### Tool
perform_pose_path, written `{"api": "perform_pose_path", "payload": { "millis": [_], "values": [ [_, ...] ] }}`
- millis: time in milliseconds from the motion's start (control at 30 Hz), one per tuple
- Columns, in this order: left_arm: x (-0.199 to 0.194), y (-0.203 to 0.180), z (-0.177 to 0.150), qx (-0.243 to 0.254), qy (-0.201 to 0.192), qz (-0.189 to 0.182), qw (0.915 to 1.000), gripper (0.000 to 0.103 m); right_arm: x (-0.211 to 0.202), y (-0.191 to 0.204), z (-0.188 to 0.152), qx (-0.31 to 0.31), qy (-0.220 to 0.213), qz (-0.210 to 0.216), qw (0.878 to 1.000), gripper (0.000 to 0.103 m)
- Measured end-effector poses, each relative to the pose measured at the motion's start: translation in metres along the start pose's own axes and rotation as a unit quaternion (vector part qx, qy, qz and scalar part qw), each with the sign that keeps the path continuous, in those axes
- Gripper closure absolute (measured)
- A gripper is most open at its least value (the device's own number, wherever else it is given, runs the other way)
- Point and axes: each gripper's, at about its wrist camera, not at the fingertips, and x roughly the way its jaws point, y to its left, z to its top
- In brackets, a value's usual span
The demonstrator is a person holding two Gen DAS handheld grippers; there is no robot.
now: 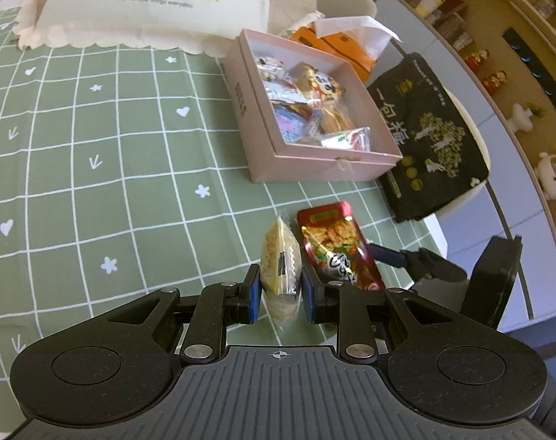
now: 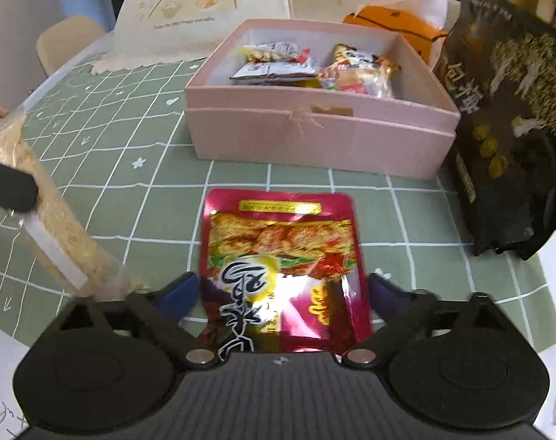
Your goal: Organize snacks
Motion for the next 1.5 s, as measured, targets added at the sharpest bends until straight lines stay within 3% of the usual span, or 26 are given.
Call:
{"api": "perform_pose_path", "payload": {
  "millis": [33, 167, 267, 400, 567, 667, 733, 833, 900, 967, 1100, 1200, 1333, 1433, 1500],
  "values": [
    [-0.001, -0.001, 0.000, 0.007, 0.001, -0.003, 1.0000, 0.076, -0.005, 0.001, 0.000, -0.002, 0.000, -0.001, 1.000, 0.033],
    [-0.007, -0.009, 0.000, 0.042, 0.011, -0.026, 0.9987, 0.076, -0.025, -0.001, 0.000, -0.001, 0.003, -0.009, 1.000, 0.045],
    [-0.016, -0.015, 0.002, 0.052, 0.007, -0.045, 0.9976, 0.076, -0.049, -0.006, 0.007, 0.016, -0.017, -0.013, 1.000, 0.046],
    [-0.039, -0.020, 0.021, 0.054, -0.031, -0.081, 0.9948, 0.076, -0.093, -0.015, 0.028, 0.025, -0.078, -0.025, 0.996, 0.046],
    [-0.064, -0.030, 0.070, 0.055, -0.099, -0.115, 0.9869, 0.076, -0.144, -0.026, 0.070, 0.013, -0.172, -0.060, 0.983, 0.045],
    [-0.062, -0.036, 0.111, 0.040, -0.142, -0.129, 0.9807, 0.076, -0.159, -0.034, 0.091, 0.011, -0.205, -0.078, 0.976, 0.045],
    [-0.047, -0.036, 0.137, 0.013, -0.149, -0.145, 0.9781, 0.076, -0.161, -0.038, 0.101, 0.010, -0.214, -0.091, 0.972, 0.045],
    [-0.003, -0.033, 0.174, -0.018, -0.126, -0.179, 0.9756, 0.070, -0.158, -0.039, 0.107, 0.006, -0.212, -0.096, 0.973, 0.045],
    [0.031, -0.034, 0.192, -0.004, -0.120, -0.124, 0.9849, 0.070, -0.151, -0.039, 0.106, 0.006, -0.200, -0.097, 0.975, 0.045],
    [0.050, -0.031, 0.197, 0.003, -0.127, -0.082, 0.9885, 0.070, -0.142, -0.038, 0.106, 0.006, -0.184, -0.101, 0.978, 0.045],
    [0.042, -0.009, 0.181, -0.020, -0.162, -0.069, 0.9842, 0.070, -0.130, -0.039, 0.105, 0.007, -0.165, -0.101, 0.981, 0.044],
    [0.029, 0.001, 0.155, -0.009, -0.176, -0.025, 0.9841, 0.070, -0.115, -0.039, 0.125, 0.014, -0.159, -0.086, 0.983, 0.043],
    [0.023, 0.009, 0.114, 0.001, -0.173, 0.017, 0.9848, 0.070, -0.074, -0.042, 0.163, 0.041, -0.177, -0.053, 0.982, 0.018],
    [0.029, 0.006, 0.072, 0.035, -0.154, 0.061, 0.9856, 0.070, -0.040, -0.035, 0.170, 0.046, -0.141, -0.061, 0.987, 0.019],
    [0.033, 0.002, 0.042, 0.055, -0.147, 0.091, 0.9834, 0.070, -0.036, -0.027, 0.154, 0.038, -0.132, -0.039, 0.990, 0.019]
  ]
}}
